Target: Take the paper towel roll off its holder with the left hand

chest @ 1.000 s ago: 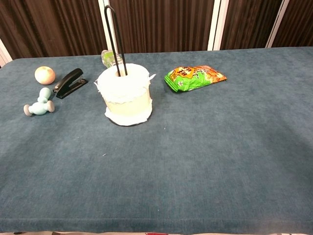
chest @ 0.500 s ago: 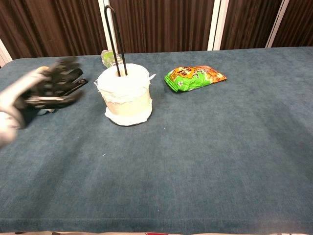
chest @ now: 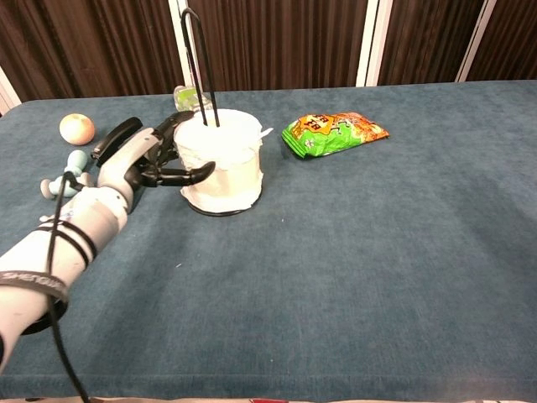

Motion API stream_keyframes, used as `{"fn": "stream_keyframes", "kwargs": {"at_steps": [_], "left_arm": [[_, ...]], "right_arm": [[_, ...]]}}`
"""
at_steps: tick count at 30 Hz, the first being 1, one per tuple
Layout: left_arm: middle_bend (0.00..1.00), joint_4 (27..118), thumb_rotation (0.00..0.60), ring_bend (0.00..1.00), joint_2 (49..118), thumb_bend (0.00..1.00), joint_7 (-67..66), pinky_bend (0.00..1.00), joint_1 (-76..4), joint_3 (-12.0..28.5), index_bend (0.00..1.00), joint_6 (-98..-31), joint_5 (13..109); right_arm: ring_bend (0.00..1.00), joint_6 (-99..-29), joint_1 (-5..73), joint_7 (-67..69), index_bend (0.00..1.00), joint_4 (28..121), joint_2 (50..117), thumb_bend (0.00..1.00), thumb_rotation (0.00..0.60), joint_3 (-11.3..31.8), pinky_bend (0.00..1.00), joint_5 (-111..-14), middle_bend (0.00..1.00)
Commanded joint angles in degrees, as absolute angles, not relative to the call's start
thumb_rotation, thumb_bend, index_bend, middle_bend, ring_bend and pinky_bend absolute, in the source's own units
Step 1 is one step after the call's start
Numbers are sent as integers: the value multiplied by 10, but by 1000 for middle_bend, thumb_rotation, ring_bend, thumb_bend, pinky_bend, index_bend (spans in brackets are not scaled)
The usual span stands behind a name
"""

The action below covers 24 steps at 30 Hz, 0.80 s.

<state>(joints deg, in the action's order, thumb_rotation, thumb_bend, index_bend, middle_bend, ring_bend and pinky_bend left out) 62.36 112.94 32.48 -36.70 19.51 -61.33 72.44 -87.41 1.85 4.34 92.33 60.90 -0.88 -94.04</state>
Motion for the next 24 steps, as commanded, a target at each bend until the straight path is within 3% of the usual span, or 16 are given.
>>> {"fn": "stream_keyframes", "kwargs": {"at_steps": [1,4,6,8,9,11,13,16,20,24], "left_arm": [[0,618,600,0,1141,338,316,0,-376,209,0,-614,713],[0,598,600,0,1156,332,280,18,-386,223,0,-618,697],[0,587,600,2,1167,337,259,83,-392,233,0,-619,682],[3,584,600,64,1174,354,246,181,-393,242,0,-621,668],[40,585,600,147,1175,368,243,256,-393,246,25,-622,663],[179,592,600,321,1175,405,234,418,-392,248,144,-625,658],[412,601,600,508,1175,473,228,608,-389,249,370,-631,655],[652,622,600,705,1174,616,228,796,-382,254,623,-652,658],[788,665,600,825,1164,743,215,909,-374,263,777,-696,672],[809,730,600,852,1146,751,190,937,-367,275,801,-742,690]], "right_arm": [[0,-875,18,52,0,921,606,100,600,-9,0,-942,0],[0,-879,18,59,0,919,603,100,600,-11,0,-946,0],[0,-883,17,64,0,918,602,100,600,-11,0,-948,0],[0,-886,16,68,0,916,601,100,600,-11,0,-949,0],[0,-887,15,70,0,915,601,100,600,-11,0,-950,0],[0,-890,14,73,0,914,600,100,600,-12,0,-952,0],[0,-892,13,73,0,913,600,100,600,-14,0,-955,0],[0,-896,12,73,0,912,601,100,600,-15,0,-959,0],[0,-900,10,71,0,911,602,100,600,-17,0,-963,0],[0,-900,10,69,0,911,603,100,600,-18,0,-966,0]]}}
